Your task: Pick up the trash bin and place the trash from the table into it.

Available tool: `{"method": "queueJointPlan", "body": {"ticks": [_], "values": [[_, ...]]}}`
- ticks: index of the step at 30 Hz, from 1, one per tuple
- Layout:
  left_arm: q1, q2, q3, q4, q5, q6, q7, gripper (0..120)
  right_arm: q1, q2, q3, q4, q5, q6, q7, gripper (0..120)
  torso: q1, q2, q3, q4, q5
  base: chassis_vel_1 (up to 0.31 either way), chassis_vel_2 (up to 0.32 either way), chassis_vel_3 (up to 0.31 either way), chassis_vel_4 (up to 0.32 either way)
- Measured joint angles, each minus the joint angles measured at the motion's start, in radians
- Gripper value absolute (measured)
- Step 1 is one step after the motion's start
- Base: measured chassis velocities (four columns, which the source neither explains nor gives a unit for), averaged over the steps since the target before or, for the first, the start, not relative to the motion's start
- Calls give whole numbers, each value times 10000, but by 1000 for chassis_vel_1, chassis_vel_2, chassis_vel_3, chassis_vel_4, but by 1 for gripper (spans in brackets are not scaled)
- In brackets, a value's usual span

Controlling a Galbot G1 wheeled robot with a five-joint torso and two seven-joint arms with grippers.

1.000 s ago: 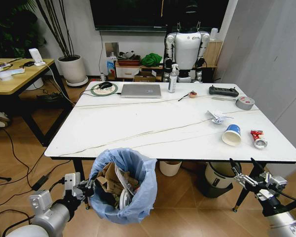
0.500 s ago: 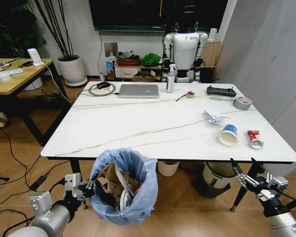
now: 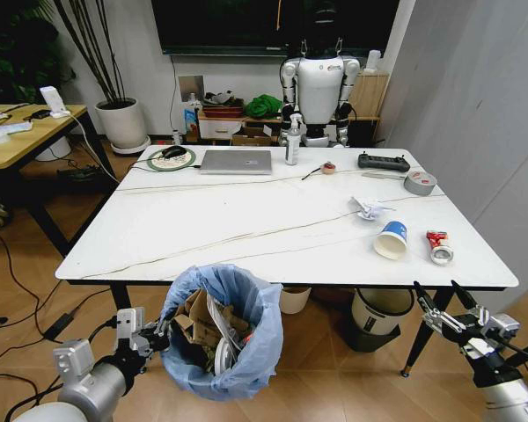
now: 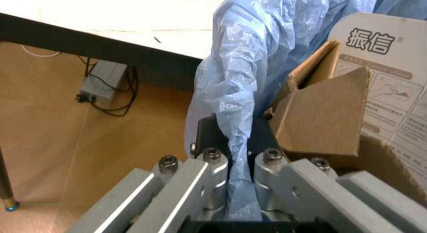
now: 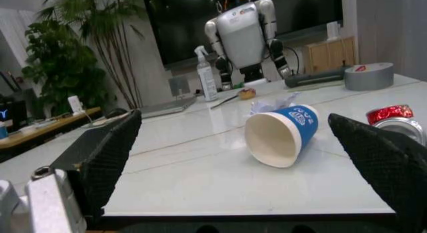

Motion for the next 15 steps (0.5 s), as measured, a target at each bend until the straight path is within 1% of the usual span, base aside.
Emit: {"method": "queueJointPlan", "body": {"ticks": [15], "values": [[28, -139, 82, -29, 109, 2, 2, 0, 25, -72, 50, -13, 177, -17, -18, 100, 0, -1, 0, 0, 0, -54, -55, 47, 60]]}}
